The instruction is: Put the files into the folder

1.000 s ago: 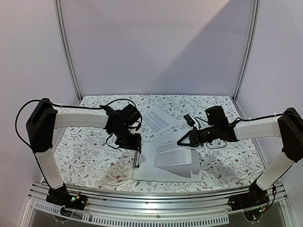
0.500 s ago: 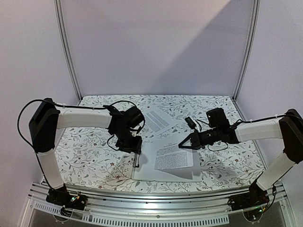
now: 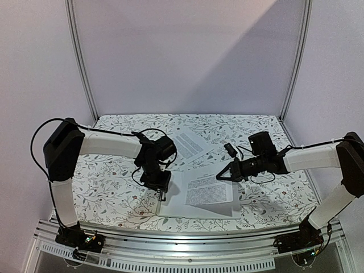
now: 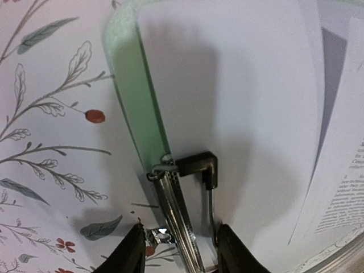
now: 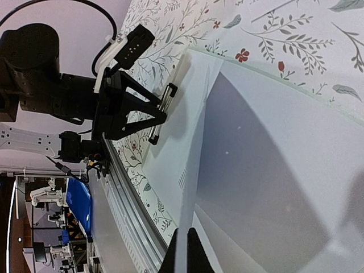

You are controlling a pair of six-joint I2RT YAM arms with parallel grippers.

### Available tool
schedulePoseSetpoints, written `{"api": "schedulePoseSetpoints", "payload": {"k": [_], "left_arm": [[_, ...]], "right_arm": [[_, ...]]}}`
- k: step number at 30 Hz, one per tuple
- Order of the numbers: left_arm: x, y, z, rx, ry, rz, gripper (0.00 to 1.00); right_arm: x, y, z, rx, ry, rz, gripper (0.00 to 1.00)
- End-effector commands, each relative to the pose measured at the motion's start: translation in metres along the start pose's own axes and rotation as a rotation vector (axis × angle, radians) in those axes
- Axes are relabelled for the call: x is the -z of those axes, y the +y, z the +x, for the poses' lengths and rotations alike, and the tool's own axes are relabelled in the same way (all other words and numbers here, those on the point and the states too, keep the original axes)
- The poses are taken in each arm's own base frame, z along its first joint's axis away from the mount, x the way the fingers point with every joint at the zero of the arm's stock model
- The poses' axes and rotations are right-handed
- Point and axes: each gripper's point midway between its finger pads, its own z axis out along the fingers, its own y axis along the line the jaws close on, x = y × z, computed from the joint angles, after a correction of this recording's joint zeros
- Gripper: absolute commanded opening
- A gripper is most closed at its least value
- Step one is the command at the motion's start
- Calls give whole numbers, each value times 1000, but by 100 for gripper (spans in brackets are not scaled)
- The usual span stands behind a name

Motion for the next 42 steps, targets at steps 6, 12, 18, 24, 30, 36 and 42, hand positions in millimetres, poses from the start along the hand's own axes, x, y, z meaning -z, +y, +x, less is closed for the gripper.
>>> {"api": "schedulePoseSetpoints", "payload": {"k": [6,12,18,24,30,36,42], "left_arm": [[-14,6,16,-3,62,-40,45],[-19,4,19,8,79,-25,38],[-30,-3,27,20,110,31,19],[-34,-9,29,53,105,85,10],[-37,-15,31,122,98,172,0],[-43,-18,33,163,107,210,0],[-45,-18,34,192,100,234,0]], "right_arm": [[-3,-18,9,-101,44,65,0],[-4,-18,10,-114,48,58,0],[-10,-15,17,-131,78,48,0],[-21,-9,19,-147,88,25,0],[-27,-6,16,-173,78,13,0],[-30,-7,9,-181,60,38,0],[-33,-13,9,-208,63,60,0]]}}
